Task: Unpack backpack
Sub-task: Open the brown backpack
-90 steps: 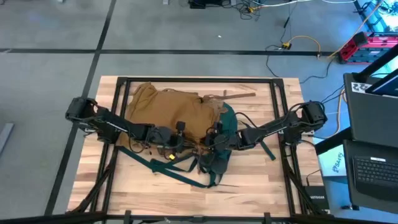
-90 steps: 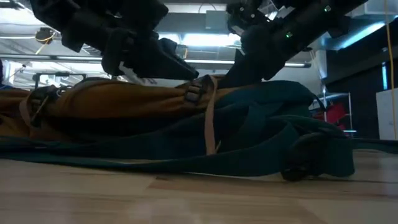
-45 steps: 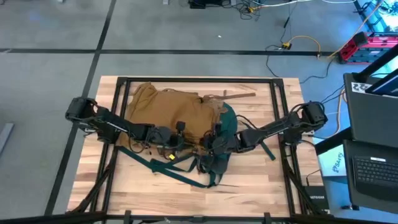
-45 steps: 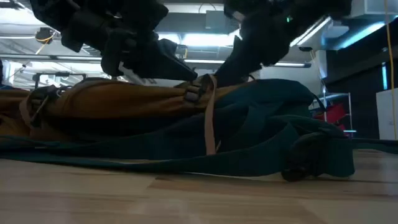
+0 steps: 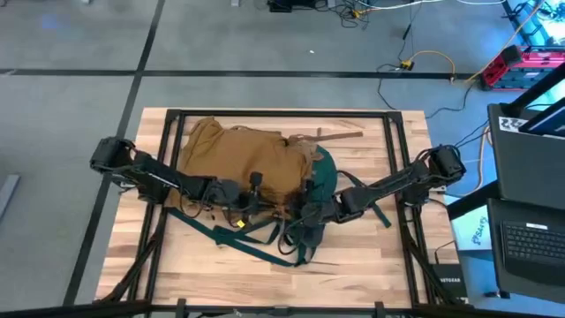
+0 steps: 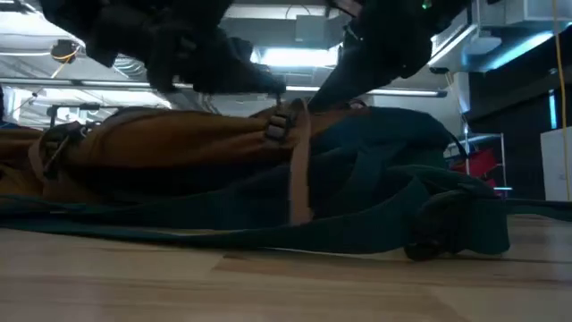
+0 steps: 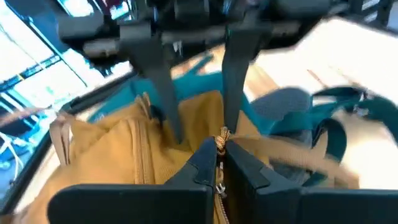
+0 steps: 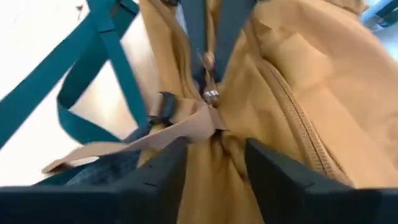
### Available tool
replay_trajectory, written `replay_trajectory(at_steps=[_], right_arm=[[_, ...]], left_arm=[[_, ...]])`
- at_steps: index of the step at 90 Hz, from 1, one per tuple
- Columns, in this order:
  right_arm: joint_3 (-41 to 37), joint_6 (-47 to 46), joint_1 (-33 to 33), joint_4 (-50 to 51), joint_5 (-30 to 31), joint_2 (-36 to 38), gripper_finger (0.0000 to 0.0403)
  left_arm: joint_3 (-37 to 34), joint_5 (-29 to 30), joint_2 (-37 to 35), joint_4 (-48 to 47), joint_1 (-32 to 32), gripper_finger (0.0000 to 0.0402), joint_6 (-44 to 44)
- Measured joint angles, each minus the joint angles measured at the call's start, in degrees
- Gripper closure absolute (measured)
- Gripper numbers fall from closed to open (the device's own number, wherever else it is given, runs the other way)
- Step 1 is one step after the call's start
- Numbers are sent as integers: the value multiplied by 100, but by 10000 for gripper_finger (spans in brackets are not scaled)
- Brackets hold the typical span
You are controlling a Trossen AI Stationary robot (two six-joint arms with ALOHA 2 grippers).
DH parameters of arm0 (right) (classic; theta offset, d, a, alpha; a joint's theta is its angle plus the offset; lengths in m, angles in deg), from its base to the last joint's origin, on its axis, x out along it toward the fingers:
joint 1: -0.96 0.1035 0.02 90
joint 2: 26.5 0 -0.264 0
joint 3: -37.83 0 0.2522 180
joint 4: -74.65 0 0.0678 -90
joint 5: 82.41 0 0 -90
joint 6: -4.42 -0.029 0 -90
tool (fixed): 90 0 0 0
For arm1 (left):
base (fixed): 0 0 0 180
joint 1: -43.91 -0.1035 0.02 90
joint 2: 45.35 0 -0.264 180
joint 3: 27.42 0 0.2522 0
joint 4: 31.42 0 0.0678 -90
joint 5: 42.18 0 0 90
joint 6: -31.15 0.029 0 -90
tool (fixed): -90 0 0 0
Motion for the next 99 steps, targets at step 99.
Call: replay_trajectory(at_steps=[99], right_arm=[[4,2158,-13,-1075,59,0,179]], left_arm=[[10,2,-553,-98,147,401,288]])
